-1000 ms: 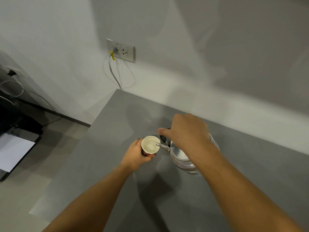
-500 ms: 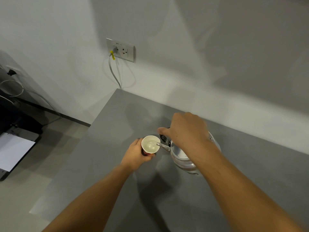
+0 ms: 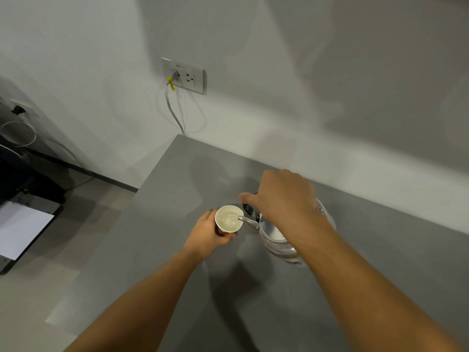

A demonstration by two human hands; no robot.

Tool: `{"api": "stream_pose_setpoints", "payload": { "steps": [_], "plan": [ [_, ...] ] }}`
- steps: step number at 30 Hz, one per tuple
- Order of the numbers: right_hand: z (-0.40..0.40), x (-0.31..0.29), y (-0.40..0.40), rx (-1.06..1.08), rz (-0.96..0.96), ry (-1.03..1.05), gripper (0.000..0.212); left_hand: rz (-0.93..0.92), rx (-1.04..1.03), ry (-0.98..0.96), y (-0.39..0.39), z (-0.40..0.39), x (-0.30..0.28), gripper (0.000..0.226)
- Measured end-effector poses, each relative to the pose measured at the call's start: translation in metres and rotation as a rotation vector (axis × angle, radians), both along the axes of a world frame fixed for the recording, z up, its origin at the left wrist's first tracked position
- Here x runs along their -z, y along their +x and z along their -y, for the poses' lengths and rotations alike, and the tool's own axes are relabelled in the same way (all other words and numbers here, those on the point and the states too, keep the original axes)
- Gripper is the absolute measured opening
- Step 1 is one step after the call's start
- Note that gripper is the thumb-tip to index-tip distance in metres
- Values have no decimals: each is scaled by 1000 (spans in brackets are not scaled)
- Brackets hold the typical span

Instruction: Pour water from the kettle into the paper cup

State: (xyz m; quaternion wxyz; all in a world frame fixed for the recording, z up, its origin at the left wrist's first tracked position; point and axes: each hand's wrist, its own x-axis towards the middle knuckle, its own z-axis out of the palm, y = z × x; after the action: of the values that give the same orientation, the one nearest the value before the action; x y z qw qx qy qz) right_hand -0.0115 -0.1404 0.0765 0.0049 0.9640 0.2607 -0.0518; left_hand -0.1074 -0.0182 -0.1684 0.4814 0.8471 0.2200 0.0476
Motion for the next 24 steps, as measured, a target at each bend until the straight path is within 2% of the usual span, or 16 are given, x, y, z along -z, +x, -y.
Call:
{"api": "stream_pose_setpoints", "payload": {
  "steps": [24],
  "plan": [
    [-2, -4, 0, 11, -1, 21, 42, -3, -3, 3, 1, -2, -1, 79]
  ]
}}
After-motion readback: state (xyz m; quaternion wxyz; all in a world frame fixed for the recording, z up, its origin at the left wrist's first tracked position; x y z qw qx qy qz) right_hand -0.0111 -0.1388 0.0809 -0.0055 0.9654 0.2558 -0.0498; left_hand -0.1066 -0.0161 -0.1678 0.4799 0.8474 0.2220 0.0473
